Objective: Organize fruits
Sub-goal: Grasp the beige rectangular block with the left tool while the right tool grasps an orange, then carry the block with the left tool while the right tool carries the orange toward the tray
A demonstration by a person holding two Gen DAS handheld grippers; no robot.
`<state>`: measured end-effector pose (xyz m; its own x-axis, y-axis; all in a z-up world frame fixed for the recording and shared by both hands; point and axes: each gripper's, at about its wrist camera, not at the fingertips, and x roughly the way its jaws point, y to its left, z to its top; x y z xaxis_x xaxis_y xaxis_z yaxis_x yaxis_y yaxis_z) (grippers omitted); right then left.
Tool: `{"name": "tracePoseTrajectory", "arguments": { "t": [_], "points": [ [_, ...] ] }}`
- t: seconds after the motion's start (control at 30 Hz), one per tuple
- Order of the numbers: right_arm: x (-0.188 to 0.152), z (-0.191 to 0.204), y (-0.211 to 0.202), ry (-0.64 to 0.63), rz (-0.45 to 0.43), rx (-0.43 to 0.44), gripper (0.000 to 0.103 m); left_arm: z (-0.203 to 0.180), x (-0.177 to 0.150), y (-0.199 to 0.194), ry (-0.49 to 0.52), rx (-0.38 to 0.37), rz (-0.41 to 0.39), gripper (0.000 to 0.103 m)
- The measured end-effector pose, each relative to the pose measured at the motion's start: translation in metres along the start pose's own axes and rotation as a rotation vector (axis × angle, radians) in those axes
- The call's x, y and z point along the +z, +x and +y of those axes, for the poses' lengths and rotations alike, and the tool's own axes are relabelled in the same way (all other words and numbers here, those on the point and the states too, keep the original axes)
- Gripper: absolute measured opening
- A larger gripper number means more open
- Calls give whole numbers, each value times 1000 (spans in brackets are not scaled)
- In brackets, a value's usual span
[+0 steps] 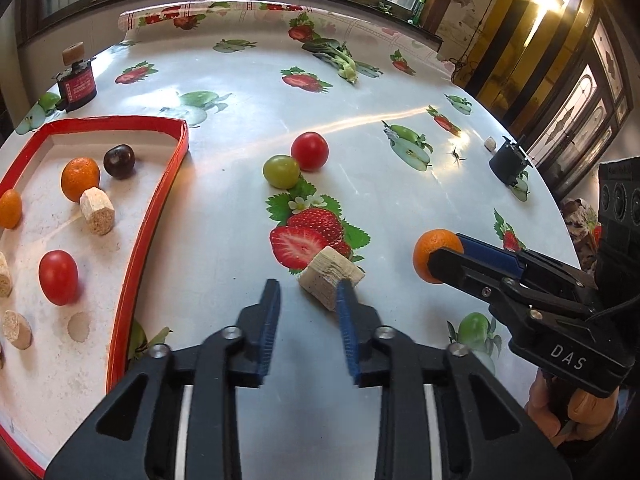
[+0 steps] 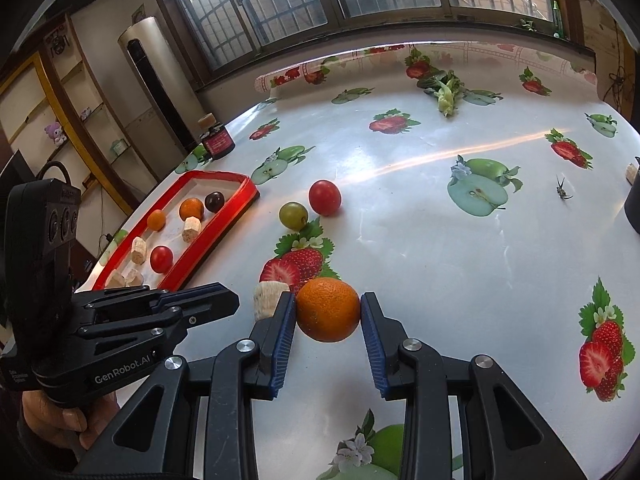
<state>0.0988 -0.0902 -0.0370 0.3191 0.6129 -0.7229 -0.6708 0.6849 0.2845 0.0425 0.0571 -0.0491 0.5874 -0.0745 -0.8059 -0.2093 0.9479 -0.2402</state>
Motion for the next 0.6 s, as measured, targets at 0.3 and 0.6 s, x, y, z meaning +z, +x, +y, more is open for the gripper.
{"name": "tracePoseTrajectory", "arguments": {
  "t": [0.3,0.6],
  "points": [
    [-9,-23,-10,52,-3,-26,34,-17,9,32,59,31,30,56],
    [-8,-22,-12,49,-6,-29,34,-18,3,22,94,54,4,37]
  ]
}}
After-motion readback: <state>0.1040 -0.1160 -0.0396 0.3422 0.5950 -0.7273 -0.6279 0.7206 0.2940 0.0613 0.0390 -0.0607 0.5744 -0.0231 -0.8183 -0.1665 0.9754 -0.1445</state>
